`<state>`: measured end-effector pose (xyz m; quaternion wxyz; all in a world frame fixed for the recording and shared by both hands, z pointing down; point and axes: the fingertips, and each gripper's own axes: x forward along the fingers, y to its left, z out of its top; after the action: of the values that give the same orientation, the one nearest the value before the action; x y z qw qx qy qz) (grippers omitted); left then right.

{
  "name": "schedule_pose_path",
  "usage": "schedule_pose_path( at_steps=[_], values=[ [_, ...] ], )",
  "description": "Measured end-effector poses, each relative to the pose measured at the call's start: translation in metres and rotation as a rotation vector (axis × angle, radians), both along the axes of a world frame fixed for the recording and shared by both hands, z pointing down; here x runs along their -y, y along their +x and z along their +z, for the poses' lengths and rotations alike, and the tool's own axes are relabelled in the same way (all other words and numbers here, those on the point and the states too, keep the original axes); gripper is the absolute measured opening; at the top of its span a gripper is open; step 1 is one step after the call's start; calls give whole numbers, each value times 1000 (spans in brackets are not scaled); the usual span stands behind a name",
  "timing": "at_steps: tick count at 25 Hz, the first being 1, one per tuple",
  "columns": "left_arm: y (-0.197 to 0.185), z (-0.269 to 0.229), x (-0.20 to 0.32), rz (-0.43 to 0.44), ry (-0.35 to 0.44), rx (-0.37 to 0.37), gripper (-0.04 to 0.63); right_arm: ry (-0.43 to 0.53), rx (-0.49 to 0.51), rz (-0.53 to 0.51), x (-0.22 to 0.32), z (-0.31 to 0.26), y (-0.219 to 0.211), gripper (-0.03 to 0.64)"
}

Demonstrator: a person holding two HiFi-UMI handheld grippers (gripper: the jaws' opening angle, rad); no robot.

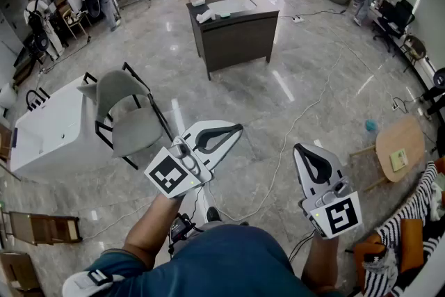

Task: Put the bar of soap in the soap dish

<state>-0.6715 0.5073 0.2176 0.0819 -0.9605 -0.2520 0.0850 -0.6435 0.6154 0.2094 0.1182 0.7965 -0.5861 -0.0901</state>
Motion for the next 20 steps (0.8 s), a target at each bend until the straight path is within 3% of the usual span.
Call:
schedule_pose_path(
  at_steps=[20],
  values=[
    [20, 12, -14, -23, 0, 19, 2, 19, 42, -30, -10, 15, 21, 15]
  ],
)
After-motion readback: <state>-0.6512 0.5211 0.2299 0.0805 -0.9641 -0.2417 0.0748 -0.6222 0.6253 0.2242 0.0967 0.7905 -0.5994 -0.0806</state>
